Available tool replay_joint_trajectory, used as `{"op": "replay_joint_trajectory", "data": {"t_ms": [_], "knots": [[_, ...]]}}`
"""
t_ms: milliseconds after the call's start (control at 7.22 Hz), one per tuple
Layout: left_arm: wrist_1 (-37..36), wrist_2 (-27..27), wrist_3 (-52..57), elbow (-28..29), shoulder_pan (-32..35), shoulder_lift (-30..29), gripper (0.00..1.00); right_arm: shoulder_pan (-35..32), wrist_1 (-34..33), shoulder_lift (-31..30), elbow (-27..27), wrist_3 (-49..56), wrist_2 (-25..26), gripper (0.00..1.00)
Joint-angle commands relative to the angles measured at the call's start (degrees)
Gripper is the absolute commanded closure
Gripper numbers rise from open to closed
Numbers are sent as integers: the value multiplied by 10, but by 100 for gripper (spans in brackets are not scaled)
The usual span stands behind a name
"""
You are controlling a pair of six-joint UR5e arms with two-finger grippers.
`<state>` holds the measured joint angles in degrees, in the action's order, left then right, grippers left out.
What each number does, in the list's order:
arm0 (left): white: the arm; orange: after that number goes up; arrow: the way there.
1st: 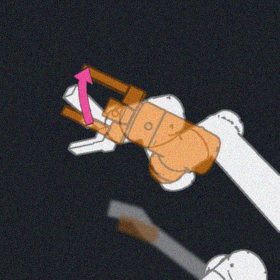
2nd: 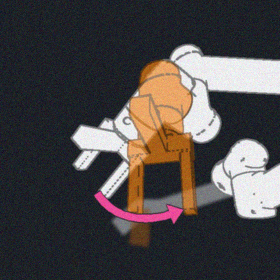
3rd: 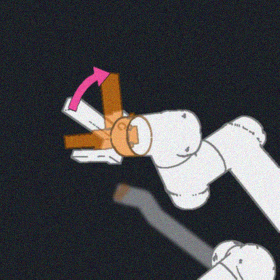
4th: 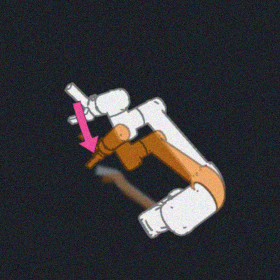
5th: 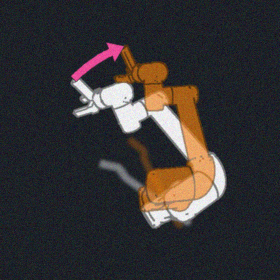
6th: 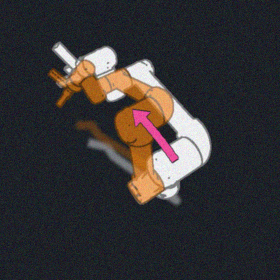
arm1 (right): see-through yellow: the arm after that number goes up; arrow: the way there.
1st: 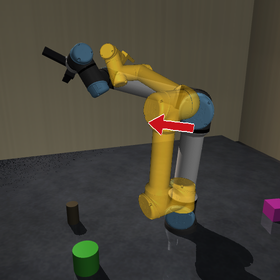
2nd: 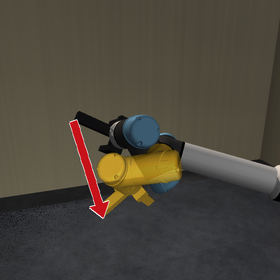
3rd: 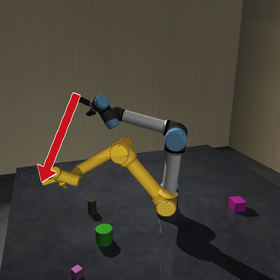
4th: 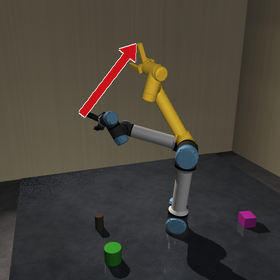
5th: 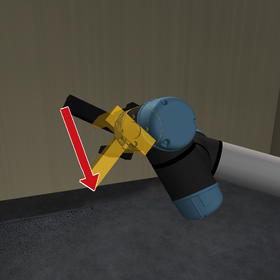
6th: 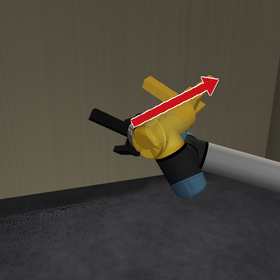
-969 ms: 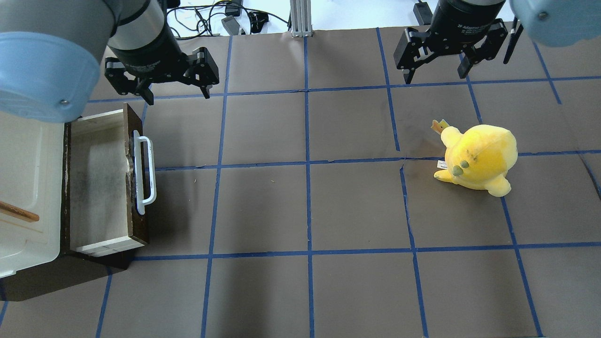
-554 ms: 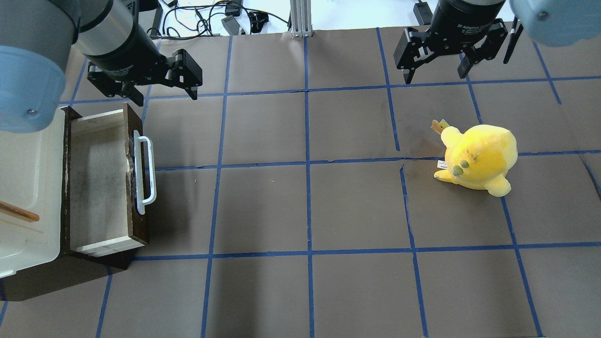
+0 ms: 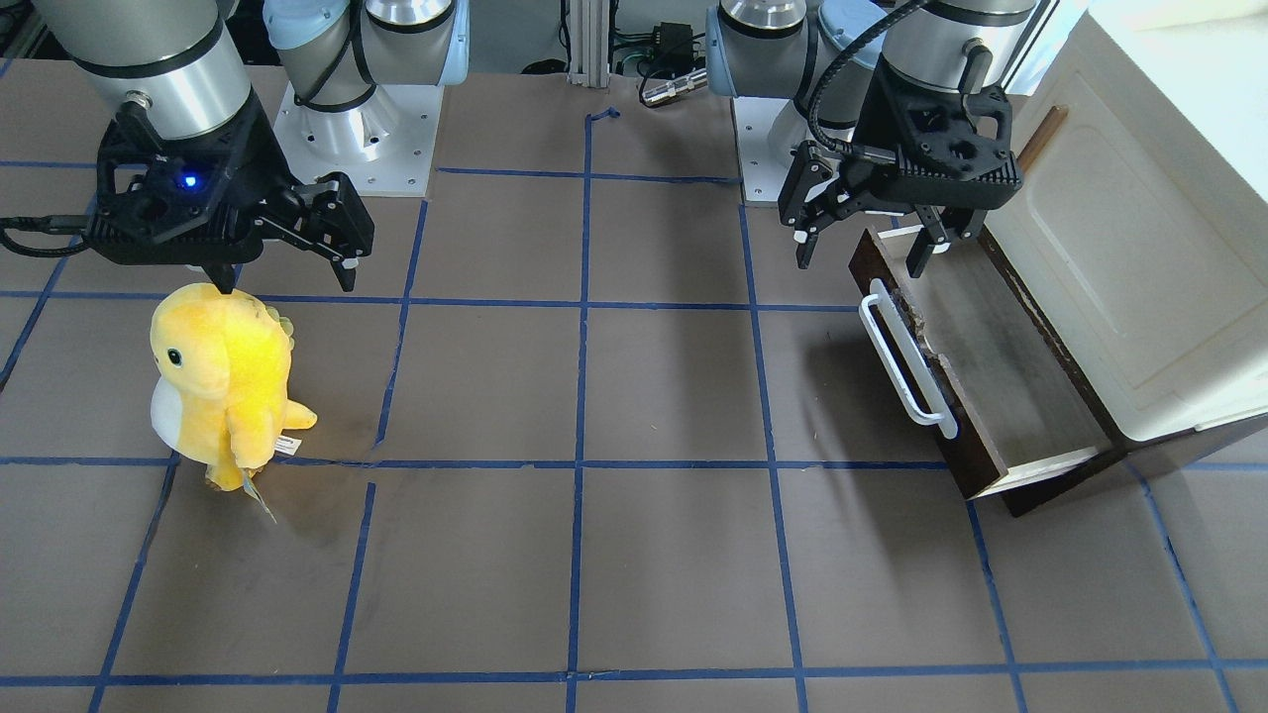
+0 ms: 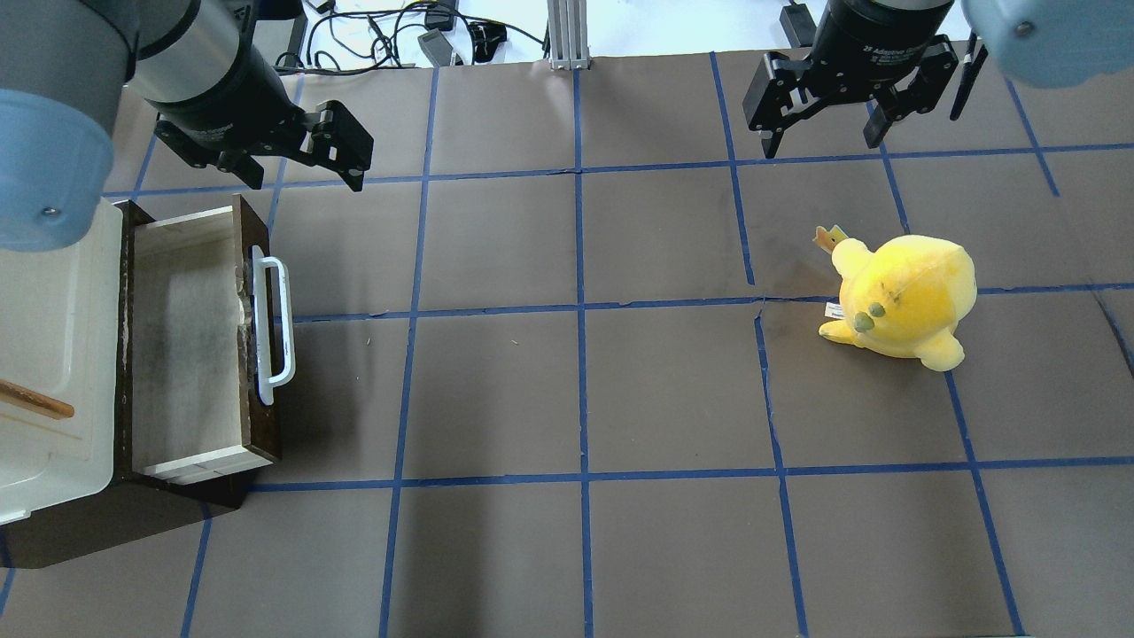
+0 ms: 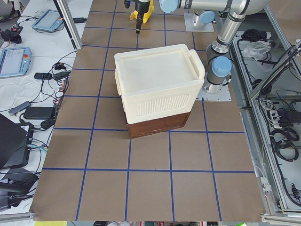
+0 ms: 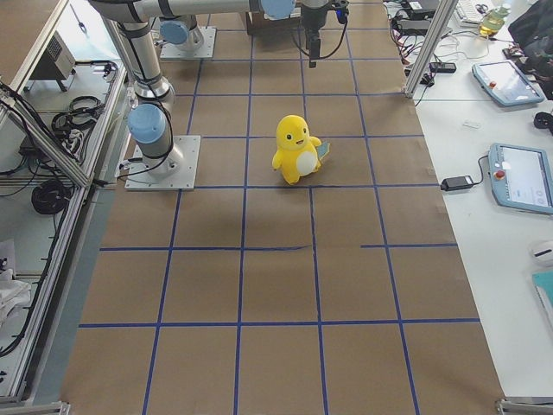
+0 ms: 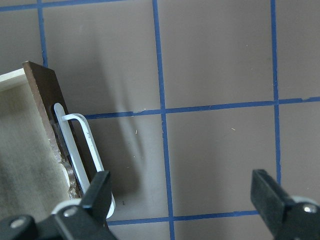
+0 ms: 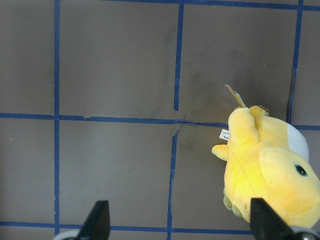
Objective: Pull drawer sideways
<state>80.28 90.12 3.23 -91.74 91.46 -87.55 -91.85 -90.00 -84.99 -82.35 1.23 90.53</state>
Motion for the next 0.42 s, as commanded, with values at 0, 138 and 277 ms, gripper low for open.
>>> {"op": "replay_joint_trajectory", "data": {"t_ms": [0, 138, 277], "knots": [[-4, -4, -2, 1, -1, -2, 0, 0, 0, 0, 0, 0, 0, 0], [-5, -1, 0, -3, -1, -3, 0, 0, 0, 0, 0, 0, 0, 0], [-5, 0, 1, -5, -1, -1, 0, 0, 0, 0, 0, 0, 0, 0]]}}
